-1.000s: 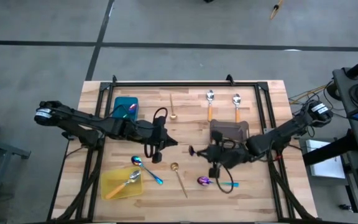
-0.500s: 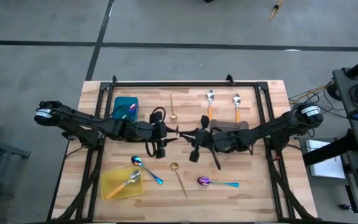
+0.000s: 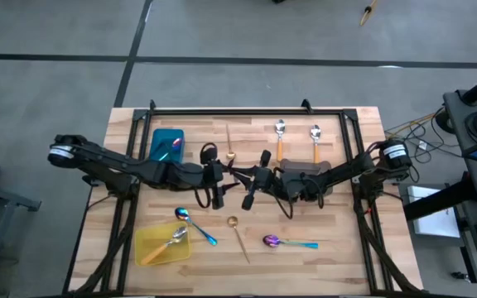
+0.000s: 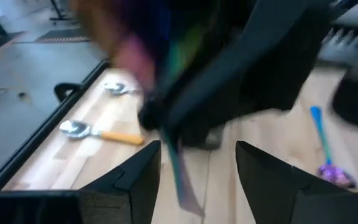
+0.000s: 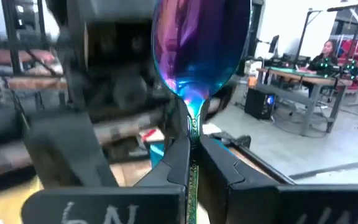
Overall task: Sort silverware by color (type)
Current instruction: Put the blue spoon into the blue bin
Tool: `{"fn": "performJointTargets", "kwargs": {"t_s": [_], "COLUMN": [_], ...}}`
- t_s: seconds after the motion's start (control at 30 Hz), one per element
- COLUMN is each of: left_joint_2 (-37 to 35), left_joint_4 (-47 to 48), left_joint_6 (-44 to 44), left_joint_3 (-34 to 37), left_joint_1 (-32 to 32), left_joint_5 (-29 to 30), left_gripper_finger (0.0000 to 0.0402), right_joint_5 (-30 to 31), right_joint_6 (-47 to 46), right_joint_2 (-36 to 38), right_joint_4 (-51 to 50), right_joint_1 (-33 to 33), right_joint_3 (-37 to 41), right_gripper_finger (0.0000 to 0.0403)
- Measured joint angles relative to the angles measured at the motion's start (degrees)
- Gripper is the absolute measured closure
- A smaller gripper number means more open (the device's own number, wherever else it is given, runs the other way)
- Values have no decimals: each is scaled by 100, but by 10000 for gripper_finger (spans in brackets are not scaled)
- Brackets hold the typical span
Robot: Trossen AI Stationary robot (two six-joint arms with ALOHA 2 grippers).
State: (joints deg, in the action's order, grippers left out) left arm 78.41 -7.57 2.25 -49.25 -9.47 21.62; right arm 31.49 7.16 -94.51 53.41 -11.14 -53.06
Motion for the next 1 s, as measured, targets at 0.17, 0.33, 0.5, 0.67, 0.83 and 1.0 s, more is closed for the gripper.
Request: {"fn": "performJointTargets", "kwargs": {"t_s": [0.17,0.33,0.5,0.67,0.83,1.0], "left_joint_2": [116,201,212,195,85,40], "left_joint_4": [-7,-36,-42,-44,-44,-51], "left_joint_6": [-27,-25,167,260,285,277], "left_joint_3": [-20,-24,-28,-28,-28,-28], "left_joint_1": [2,0,4,11,15,10], "left_joint_5": [593,857,897,624,-399,-925], "left_gripper_finger": [246,328,391,401,401,401], "right_joint_5": [-14,52,41,-51,-330,-1121], "right_joint_6": [-9,0,-4,10,-12,34], "right_joint_2": [-33,-29,-27,-11,76,100], "right_joint_4": [250,264,261,181,-71,-113], "right_joint_1": [-7,9,49,66,63,70], "right_joint_3": [0,0,0,0,-2,-2], "right_gripper_finger": [391,391,390,371,327,300]}}
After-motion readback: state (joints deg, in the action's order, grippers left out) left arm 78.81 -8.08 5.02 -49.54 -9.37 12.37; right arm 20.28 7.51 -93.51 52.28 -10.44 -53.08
